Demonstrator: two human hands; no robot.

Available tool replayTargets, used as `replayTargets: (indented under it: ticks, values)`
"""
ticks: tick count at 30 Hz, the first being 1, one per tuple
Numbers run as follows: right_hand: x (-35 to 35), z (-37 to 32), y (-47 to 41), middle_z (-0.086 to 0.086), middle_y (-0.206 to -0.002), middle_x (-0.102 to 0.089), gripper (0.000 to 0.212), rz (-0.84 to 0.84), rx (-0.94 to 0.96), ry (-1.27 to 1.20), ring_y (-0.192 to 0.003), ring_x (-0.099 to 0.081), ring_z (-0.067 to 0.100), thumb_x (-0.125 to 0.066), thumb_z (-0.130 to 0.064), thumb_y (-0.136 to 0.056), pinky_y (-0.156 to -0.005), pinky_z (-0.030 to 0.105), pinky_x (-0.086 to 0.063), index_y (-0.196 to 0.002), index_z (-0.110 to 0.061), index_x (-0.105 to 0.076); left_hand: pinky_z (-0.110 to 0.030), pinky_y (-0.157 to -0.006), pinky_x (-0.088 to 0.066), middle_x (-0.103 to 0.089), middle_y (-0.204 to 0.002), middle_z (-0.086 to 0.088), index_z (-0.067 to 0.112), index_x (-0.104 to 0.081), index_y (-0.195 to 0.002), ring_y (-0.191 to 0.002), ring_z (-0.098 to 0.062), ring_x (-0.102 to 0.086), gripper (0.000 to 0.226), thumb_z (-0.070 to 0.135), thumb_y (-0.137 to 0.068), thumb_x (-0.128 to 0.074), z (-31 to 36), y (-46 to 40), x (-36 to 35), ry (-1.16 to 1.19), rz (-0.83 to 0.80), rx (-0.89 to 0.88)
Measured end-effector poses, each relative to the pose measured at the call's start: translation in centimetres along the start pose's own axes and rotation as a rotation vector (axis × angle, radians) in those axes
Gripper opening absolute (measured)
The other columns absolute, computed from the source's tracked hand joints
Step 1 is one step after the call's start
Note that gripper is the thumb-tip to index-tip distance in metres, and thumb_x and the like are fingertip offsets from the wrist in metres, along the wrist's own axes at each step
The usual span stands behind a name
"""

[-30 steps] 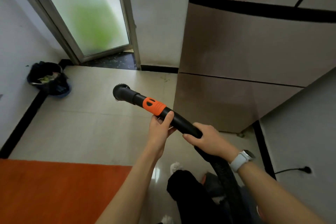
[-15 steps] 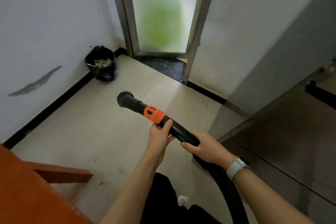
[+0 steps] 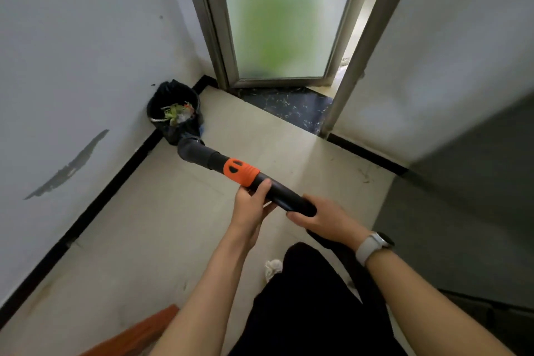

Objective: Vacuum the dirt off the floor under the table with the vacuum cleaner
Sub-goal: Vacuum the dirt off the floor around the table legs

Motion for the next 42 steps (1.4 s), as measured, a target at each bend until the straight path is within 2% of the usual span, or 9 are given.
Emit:
replayTargets:
  ticks: [4,10,15,21,23,27,33,38,42]
  values:
    - [3.8,0.3,-4.6,-0.003,-0.081,-0.064,0.032,0.090,-0.085,-0.125,-0.075,-0.062,0.015,-0.060,-0.046,-0.087,-0.077,0.036,-0.054,-0.107,-0.021,-0.060,-0.027,-0.073,-0.057,-0.061,-0.103,-0.016,-0.002,-0.050,-0.112,-0.096,-0.024,-0.063,0.019,0.006,-0.094,-0.051,3.5,-7.0,-4.0,-0.136,-0.143,0.039]
    - [9.0,1.4,-11.2,0.000,-0.079,-0.064,0.018,0.331,-0.188,-0.376,-0.072,-0.062,0.016,-0.062,-0.037,-0.088,-0.068,0.031,-0.048,-0.095,-0.022,-0.058,-0.026,-0.071,-0.055,-0.059,-0.102,-0.016,0.003,-0.048,-0.106,-0.101,-0.028,-0.062,0.014,0.004,-0.093,-0.052,8.0,-16.5,-11.7,-0.367,-0.403,0.082]
    - [11.4,0.5,-15.0,0.000,-0.081,-0.063,0.029,0.494,-0.324,-0.478,-0.076,-0.061,0.020,-0.060,-0.045,-0.086,-0.069,0.035,-0.048,-0.101,-0.020,-0.056,-0.029,-0.076,-0.055,-0.058,-0.103,-0.018,0.006,-0.049,-0.101,-0.103,-0.030,-0.060,0.009,0.001,-0.094,-0.049,11.5,-21.8,-15.2,-0.497,-0.580,0.100]
    - [11.9,-0.3,-15.9,-0.011,-0.077,-0.055,0.026,0.695,-0.505,-0.599,-0.074,-0.056,0.015,-0.058,-0.046,-0.088,-0.060,0.022,-0.040,-0.104,-0.026,-0.052,-0.031,-0.082,-0.054,-0.059,-0.109,-0.018,0.004,-0.049,-0.105,-0.104,-0.027,-0.062,0.011,0.000,-0.095,-0.048,12.6,-24.0,-18.7,-0.704,-0.855,0.169]
    - [10.8,-0.8,-16.1,-0.008,-0.078,-0.055,0.026,0.796,-0.583,-0.688,-0.074,-0.056,0.016,-0.057,-0.045,-0.089,-0.061,0.025,-0.041,-0.103,-0.023,-0.050,-0.030,-0.081,-0.055,-0.058,-0.108,-0.017,0.007,-0.049,-0.103,-0.101,-0.024,-0.062,0.011,0.000,-0.095,-0.048,12.5,-24.1,-20.1,-0.811,-1.010,0.163]
    - [6.0,-4.0,-17.0,0.004,-0.086,-0.058,0.023,1.085,-0.717,-0.984,-0.075,-0.056,0.020,-0.058,-0.039,-0.090,-0.067,0.032,-0.044,-0.099,-0.022,-0.046,-0.039,-0.096,-0.050,-0.056,-0.116,-0.022,0.003,-0.045,-0.118,-0.111,-0.032,-0.057,0.022,0.000,-0.096,-0.047,11.4,-23.0,-19.7,-1.146,-1.408,0.174]
    - [-2.5,-10.3,-18.9,0.001,-0.082,-0.056,0.023,1.458,-0.862,-1.334,-0.067,-0.053,0.012,-0.056,-0.037,-0.092,-0.066,0.028,-0.044,-0.108,-0.023,-0.047,-0.042,-0.103,-0.044,-0.056,-0.124,-0.016,0.004,-0.041,-0.126,-0.118,-0.027,-0.054,0.033,-0.003,-0.094,-0.048,9.1,-19.0,-14.5,-1.494,-1.863,0.129]
    - [-9.4,-13.2,-15.7,-0.002,-0.068,-0.055,0.012,1.862,-0.993,-1.573,-0.057,-0.052,0.008,-0.056,-0.032,-0.093,-0.061,0.026,-0.045,-0.091,-0.032,-0.044,-0.046,-0.101,-0.044,-0.058,-0.118,-0.014,0.009,-0.044,-0.118,-0.113,-0.028,-0.055,0.026,0.002,-0.094,-0.051,3.6,-11.3,-9.1,-1.703,-2.210,0.058]
    - [-15.0,-14.6,-12.9,-0.003,-0.068,-0.054,0.010,2.159,-1.047,-1.730,-0.053,-0.051,-0.002,-0.053,-0.029,-0.095,-0.057,0.010,-0.042,-0.091,-0.022,-0.047,-0.040,-0.098,-0.046,-0.059,-0.107,-0.003,0.015,-0.048,-0.111,-0.104,-0.019,-0.057,0.019,0.008,-0.094,-0.053,-0.8,-4.0,-3.4,-1.771,-2.476,-0.004]
Point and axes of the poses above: each hand's wrist, its own y-axis away from the middle knuckle, its own x-axis out of the back of the hand, z = x × y, the point moved 9 cm from there along -y, towards the middle knuckle
